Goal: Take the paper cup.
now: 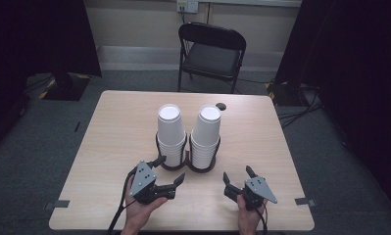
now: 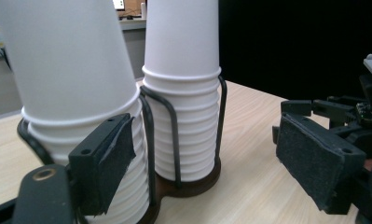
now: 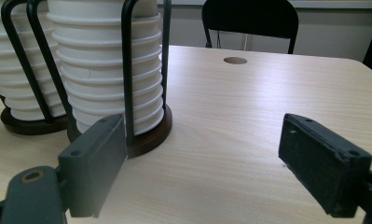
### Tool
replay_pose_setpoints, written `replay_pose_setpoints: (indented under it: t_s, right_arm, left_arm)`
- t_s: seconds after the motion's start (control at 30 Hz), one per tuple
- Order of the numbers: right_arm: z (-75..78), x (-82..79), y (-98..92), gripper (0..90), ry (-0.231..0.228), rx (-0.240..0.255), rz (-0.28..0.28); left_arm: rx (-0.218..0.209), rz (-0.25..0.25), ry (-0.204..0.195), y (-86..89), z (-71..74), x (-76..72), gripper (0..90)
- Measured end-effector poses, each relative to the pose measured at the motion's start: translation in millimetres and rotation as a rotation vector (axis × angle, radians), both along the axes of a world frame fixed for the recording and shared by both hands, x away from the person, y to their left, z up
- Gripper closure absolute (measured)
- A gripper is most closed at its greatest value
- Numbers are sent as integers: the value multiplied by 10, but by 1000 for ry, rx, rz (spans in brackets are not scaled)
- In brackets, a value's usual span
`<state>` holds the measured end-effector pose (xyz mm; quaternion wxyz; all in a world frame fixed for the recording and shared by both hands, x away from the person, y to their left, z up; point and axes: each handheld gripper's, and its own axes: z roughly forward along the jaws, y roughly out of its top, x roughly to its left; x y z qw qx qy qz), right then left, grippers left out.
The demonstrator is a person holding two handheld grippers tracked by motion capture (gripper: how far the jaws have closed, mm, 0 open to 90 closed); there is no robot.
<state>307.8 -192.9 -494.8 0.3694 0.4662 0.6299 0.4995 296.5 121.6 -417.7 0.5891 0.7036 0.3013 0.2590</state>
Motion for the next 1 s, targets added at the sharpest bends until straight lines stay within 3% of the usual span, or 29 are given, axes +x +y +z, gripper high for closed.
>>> replay_pose_setpoints:
  t_s: [0.23, 0.57, 0.87, 1.0]
  right_arm:
    - [0, 0, -1, 146, 1, 2, -1]
    - [1, 1, -5, 148, 4, 4, 2]
    - [0, 1, -5, 152, 2, 4, 5]
    - [0, -1, -7, 152, 1, 7, 5]
  left_arm:
    - [-7, -35, -5, -108, 91, 21, 188]
    - [14, -93, 1, -286, 240, 110, 204]
    - [28, -96, -32, -393, 370, 147, 196]
    - [5, -104, -35, -433, 432, 185, 190]
